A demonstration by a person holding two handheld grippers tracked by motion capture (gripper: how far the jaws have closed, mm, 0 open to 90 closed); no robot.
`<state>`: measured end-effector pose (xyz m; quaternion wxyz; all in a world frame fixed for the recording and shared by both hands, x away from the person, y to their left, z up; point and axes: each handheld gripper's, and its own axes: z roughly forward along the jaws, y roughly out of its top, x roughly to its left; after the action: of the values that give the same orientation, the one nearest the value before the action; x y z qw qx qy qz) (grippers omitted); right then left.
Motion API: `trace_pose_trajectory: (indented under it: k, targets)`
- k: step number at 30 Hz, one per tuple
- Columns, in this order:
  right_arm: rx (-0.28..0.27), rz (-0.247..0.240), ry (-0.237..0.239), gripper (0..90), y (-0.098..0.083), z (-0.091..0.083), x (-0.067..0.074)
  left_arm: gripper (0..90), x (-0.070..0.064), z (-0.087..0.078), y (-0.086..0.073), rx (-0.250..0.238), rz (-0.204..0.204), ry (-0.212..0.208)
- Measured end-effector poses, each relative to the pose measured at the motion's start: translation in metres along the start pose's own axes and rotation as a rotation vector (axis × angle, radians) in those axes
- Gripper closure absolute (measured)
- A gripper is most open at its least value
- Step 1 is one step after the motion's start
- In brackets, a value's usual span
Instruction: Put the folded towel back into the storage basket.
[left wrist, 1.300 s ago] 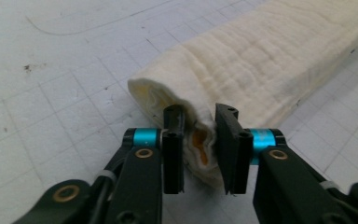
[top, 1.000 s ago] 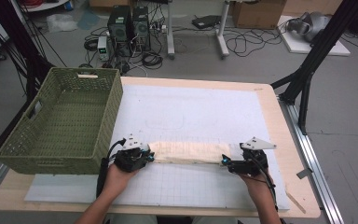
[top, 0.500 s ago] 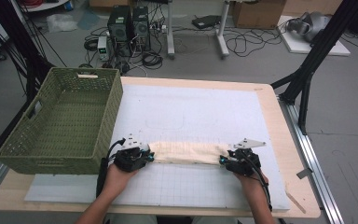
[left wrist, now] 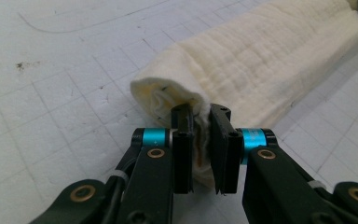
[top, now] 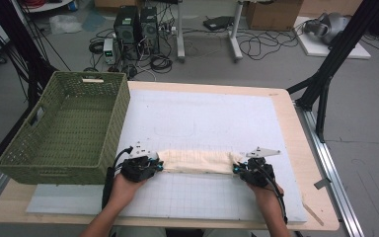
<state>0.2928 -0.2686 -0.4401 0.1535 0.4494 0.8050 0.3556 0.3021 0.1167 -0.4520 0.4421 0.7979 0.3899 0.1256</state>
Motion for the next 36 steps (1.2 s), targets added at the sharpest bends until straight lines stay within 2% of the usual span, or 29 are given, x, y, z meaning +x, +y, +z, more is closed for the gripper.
trace_pose_trajectory:
  k: [3,8,15,20,28,36]
  targets:
    - [-0.011,-0.008,-0.008,82.0,0.002,-0.002,0.000,81.4,-0.003,-0.002,0.000,-0.019,0.025,0.018]
    - [-0.039,-0.001,-0.019,82.1,0.005,-0.009,-0.002,81.7,-0.003,-0.004,0.002,-0.045,0.012,0.005]
    - [-0.074,-0.018,-0.065,82.1,0.009,-0.019,-0.002,81.8,-0.009,-0.016,0.012,-0.105,0.023,-0.021]
    - [-0.099,-0.046,-0.092,82.1,0.018,-0.028,-0.001,81.8,-0.013,-0.025,0.019,-0.138,0.040,-0.022]
    - [-0.147,-0.055,-0.084,82.0,0.034,-0.037,-0.003,81.8,-0.014,-0.041,0.030,-0.194,0.043,-0.006]
    - [-0.175,-0.080,-0.073,82.0,0.060,-0.043,-0.003,81.8,-0.013,-0.059,0.042,-0.246,0.043,0.009]
